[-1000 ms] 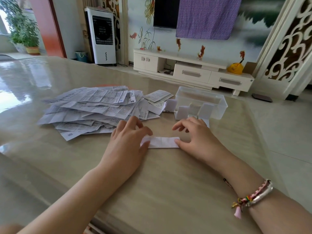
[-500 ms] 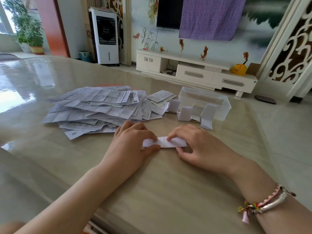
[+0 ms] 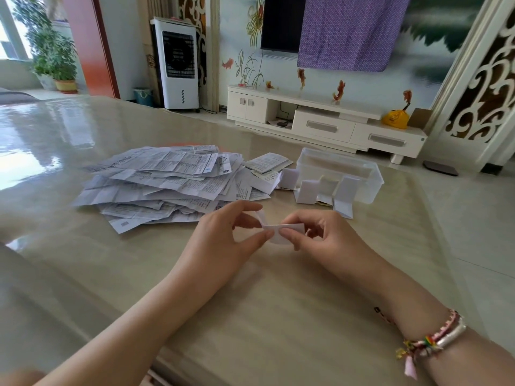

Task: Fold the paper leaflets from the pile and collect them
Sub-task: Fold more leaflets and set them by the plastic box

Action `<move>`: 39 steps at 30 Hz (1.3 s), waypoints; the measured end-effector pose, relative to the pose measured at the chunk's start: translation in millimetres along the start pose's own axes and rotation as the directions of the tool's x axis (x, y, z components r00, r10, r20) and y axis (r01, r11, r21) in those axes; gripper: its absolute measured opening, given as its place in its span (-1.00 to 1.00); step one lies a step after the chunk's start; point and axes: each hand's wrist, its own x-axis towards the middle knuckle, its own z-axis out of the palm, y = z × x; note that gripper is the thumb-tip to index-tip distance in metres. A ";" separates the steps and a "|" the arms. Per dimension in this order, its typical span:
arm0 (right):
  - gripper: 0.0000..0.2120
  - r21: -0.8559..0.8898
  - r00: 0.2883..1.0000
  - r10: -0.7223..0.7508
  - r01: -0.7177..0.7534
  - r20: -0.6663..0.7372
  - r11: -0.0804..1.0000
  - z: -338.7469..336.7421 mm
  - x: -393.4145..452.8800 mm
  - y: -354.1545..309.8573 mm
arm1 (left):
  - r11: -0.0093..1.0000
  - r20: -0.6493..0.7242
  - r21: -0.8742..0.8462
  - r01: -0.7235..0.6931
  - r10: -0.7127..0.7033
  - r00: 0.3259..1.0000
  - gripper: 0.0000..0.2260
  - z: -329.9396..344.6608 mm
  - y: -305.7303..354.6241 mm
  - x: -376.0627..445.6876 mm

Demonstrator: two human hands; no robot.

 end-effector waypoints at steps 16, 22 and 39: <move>-0.76 0.124 0.994 0.074 -0.063 -0.079 0.990 -19.0 1.6 5.2 | 0.898 0.053 -0.385 0.211 -0.207 0.977 -0.92 13.5 16.7 22.7; -0.92 0.069 0.996 0.086 -0.087 0.029 0.994 -28.4 -1.6 -2.3 | 0.931 0.031 -0.307 0.196 -0.196 0.980 -0.97 24.7 17.5 31.6; -0.92 0.105 0.670 0.525 -0.561 -0.524 0.821 -76.9 12.4 92.6 | 0.984 0.041 -0.098 0.147 -0.144 0.989 -0.90 29.4 13.4 30.7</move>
